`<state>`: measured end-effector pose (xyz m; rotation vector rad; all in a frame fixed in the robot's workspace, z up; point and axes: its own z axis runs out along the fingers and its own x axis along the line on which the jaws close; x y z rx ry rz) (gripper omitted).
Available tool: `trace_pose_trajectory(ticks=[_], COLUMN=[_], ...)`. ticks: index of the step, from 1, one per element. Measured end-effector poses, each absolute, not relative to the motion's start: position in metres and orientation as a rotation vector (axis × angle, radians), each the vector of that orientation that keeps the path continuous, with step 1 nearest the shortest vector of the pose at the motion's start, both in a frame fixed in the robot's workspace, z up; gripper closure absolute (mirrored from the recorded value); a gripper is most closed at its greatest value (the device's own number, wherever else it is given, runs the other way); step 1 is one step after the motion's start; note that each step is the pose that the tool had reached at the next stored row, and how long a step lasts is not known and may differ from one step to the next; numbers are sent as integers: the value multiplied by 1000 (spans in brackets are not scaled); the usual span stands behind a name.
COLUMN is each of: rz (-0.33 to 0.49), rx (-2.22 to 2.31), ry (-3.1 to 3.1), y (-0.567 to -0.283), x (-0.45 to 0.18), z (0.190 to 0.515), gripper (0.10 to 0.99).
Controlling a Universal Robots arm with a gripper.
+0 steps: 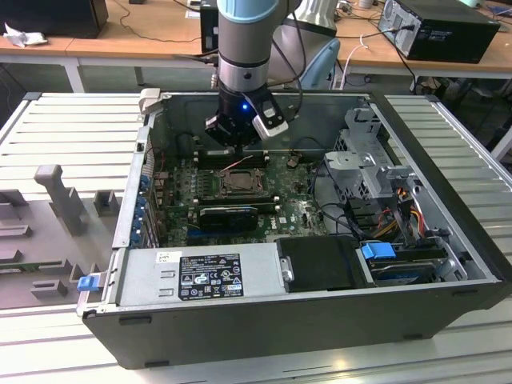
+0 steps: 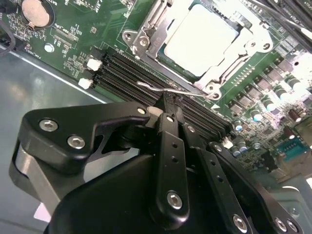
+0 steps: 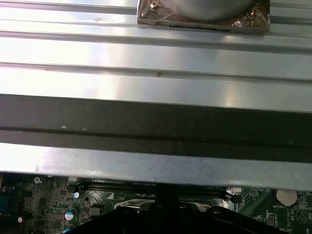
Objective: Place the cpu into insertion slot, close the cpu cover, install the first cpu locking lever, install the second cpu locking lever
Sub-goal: 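Install the first cpu locking lever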
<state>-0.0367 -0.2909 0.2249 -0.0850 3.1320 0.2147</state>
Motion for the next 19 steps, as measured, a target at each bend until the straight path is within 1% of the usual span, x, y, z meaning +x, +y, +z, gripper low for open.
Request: trace_pose_trajectory(ticks=[19], rz=[208], rx=[-86], ry=[3119], y=[-291], x=[-25], z=[218], gripper=[980])
